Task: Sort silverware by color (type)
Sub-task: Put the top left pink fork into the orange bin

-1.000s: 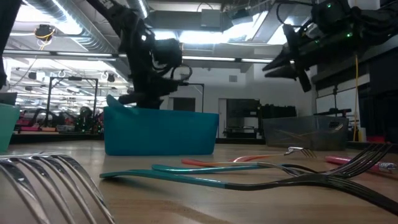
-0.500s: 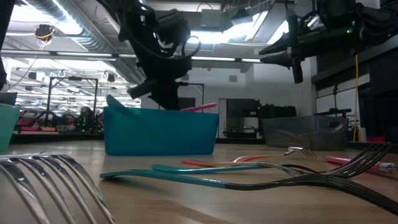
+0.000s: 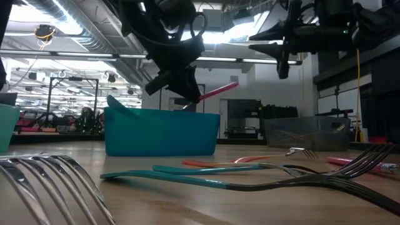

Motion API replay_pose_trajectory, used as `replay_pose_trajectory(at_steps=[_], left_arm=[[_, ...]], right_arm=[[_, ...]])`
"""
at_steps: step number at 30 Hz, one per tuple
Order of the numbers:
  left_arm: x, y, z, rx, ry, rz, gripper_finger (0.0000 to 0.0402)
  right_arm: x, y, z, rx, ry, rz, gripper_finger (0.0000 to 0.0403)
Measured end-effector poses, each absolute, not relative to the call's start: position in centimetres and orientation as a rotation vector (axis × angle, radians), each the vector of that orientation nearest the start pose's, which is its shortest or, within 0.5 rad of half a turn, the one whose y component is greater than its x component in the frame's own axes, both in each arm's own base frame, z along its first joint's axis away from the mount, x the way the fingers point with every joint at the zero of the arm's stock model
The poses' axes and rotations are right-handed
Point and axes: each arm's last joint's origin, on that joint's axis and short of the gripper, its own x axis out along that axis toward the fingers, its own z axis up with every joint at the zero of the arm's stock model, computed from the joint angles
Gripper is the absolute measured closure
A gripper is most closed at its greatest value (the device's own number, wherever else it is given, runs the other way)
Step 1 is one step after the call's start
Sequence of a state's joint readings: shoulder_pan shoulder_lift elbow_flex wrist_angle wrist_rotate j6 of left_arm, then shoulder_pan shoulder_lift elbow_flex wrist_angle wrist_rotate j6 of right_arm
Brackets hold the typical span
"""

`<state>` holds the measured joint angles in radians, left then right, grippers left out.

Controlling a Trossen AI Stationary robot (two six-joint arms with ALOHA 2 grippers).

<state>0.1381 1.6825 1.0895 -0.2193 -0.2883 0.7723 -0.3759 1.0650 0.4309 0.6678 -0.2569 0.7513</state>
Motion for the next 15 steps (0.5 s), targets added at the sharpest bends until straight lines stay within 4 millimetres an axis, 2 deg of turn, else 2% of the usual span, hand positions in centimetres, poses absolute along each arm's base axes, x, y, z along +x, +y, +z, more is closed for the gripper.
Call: replay_pose_trajectory(at_steps=[4, 10, 15], left_arm=[[34.9, 4.7, 20.9, 0.791, 0.92, 0.045, 0.0365], [35.4, 3.1, 21.3, 0.854, 0.861, 0.01, 0.0365], [35.7, 2.0, 21.6, 0.906, 0.822, 0.004, 0.0365]], right_arm=[[21.7, -7.0, 23.5, 0.75, -0.037, -0.076, 0.0315], [24.1, -6.0, 23.9, 0.763, 0.035, 0.0, 0.0265], [26.3, -5.8, 24.2, 0.793, 0.161, -0.008, 0.0231]])
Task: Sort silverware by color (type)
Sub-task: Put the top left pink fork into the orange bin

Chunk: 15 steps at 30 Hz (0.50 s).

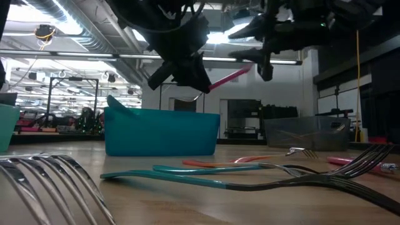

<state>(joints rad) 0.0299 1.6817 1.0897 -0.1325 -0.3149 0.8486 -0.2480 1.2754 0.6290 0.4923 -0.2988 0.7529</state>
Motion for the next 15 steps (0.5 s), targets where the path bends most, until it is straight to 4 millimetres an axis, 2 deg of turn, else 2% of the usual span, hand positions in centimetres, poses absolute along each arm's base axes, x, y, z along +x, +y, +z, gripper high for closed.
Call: replay_pose_trajectory(at_steps=[7, 15], left_arm=[[35.7, 0.9, 21.6, 0.944, 0.832, 0.043, 0.0364], [35.7, 0.8, 21.8, 0.958, 0.835, 0.083, 0.0364]], right_arm=[[28.2, -6.2, 24.1, 0.851, 0.38, -0.058, 0.0219], [29.7, -6.2, 23.1, 0.892, 0.489, 0.019, 0.0219]])
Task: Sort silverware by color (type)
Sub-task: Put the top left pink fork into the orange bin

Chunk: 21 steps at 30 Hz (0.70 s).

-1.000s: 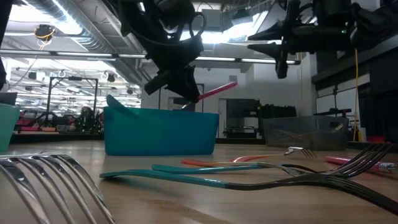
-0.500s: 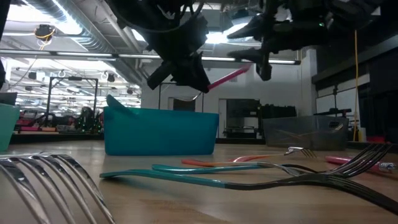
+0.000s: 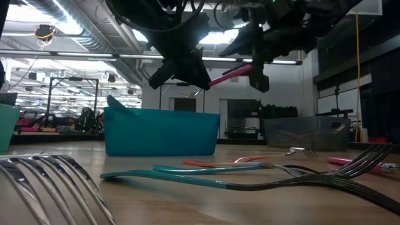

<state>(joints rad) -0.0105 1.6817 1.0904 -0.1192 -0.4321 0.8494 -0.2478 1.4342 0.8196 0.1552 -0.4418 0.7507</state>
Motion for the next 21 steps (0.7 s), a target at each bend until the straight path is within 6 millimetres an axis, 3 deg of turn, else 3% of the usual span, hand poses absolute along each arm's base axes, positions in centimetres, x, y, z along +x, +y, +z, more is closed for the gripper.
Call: replay_pose_trajectory(at_steps=[15, 21], left_arm=[[35.8, 0.9, 21.8, 0.959, 0.836, 0.087, 0.0363], [35.8, 0.9, 21.8, 0.959, 0.835, 0.087, 0.0363]], right_arm=[[30.0, -6.2, 21.8, 0.918, 0.563, 0.027, 0.0219], [30.5, -4.7, 21.3, 0.906, 0.597, 0.066, 0.0219]])
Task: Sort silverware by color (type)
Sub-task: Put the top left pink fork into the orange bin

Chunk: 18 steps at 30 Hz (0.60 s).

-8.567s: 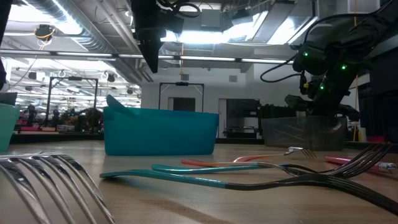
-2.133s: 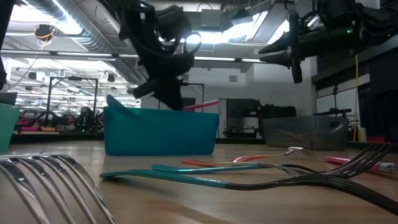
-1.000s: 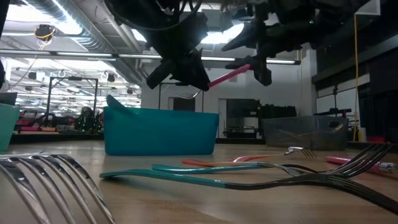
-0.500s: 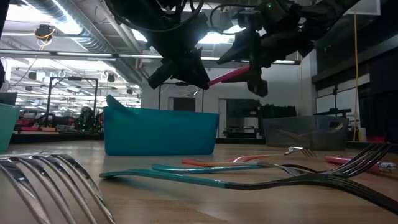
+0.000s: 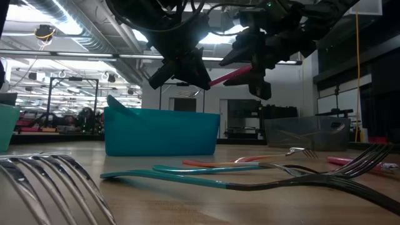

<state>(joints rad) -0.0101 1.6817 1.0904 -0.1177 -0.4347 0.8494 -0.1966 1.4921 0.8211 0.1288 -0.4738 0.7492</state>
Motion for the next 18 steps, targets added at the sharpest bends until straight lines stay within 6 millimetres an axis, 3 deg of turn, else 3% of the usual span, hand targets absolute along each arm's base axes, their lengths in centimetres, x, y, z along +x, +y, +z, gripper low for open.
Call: replay_pose_trajectory(at_steps=[6, 18], left_arm=[[35.76, 0.87, 21.8, 0.961, 0.835, 0.086, 0.0363], [35.75, 0.84, 21.81, 1.006, 0.838, 0.06, 0.0362]], right_arm=[[30.79, -3.95, 20.92, 0.895, 0.611, 0.056, 0.023], [30.79, -4.13, 20.89, 0.892, 0.601, 0.02, 0.0326]])
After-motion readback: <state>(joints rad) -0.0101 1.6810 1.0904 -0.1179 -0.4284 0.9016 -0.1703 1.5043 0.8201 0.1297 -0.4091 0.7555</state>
